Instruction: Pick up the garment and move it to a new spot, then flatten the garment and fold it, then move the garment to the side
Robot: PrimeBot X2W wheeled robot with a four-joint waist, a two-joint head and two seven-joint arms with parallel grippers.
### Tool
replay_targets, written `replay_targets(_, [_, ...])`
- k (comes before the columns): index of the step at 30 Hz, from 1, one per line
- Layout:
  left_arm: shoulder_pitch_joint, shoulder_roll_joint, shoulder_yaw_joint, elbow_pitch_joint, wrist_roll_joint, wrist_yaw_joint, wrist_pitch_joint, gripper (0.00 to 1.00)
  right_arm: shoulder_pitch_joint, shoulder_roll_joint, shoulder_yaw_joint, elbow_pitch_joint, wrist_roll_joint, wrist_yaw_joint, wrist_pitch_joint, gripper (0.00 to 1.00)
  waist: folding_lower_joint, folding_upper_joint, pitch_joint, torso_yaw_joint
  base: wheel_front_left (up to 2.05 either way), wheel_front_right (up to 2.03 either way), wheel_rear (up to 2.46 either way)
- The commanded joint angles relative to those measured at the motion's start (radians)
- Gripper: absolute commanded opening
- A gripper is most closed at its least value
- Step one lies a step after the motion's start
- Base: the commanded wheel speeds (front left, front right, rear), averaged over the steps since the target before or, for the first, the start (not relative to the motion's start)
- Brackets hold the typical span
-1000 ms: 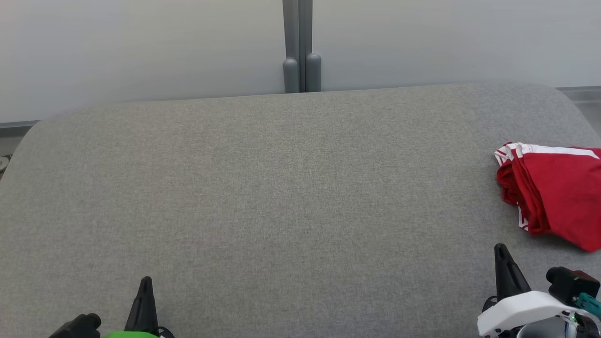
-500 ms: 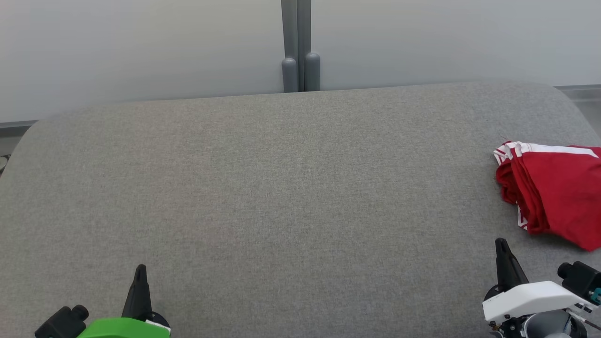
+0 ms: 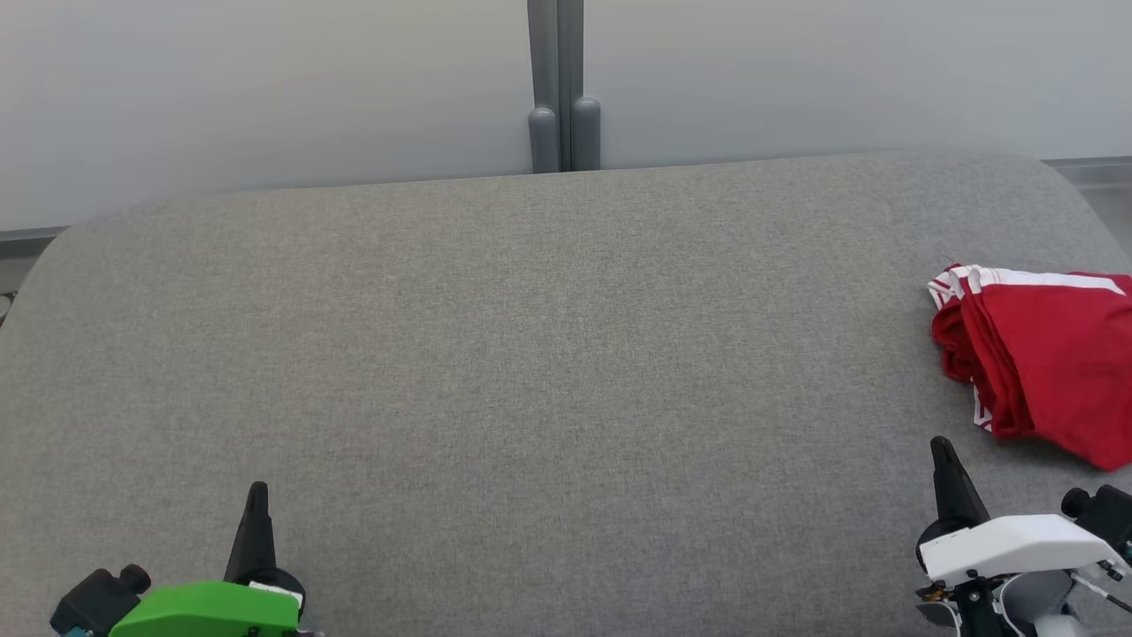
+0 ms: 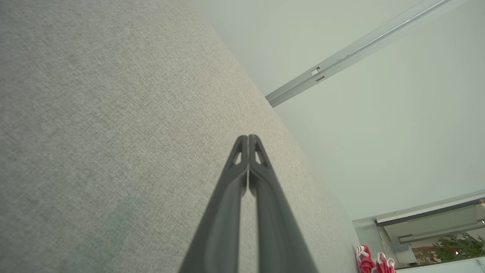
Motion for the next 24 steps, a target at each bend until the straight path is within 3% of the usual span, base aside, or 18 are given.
replay_targets(1, [-0.029, 0.007, 0.005, -0.014, -0.025, -0.002, 0.006, 0.00, -0.024, -0.007, -0.003, -0.008, 0.029, 0.000, 0.007, 0.00, 0.0000, 0.0000, 0.000, 0.000, 0.00, 0.00, 0.00])
replay_targets(24, [-0.069, 0.009, 0.026, -0.021, -0.243, -0.002, 0.070, 0.00, -0.058, -0.009, -0.008, 0.000, 0.317, 0.000, 0.071, 0.00, 0.0000, 0.0000, 0.003, -0.005, 0.00, 0.00, 0.00])
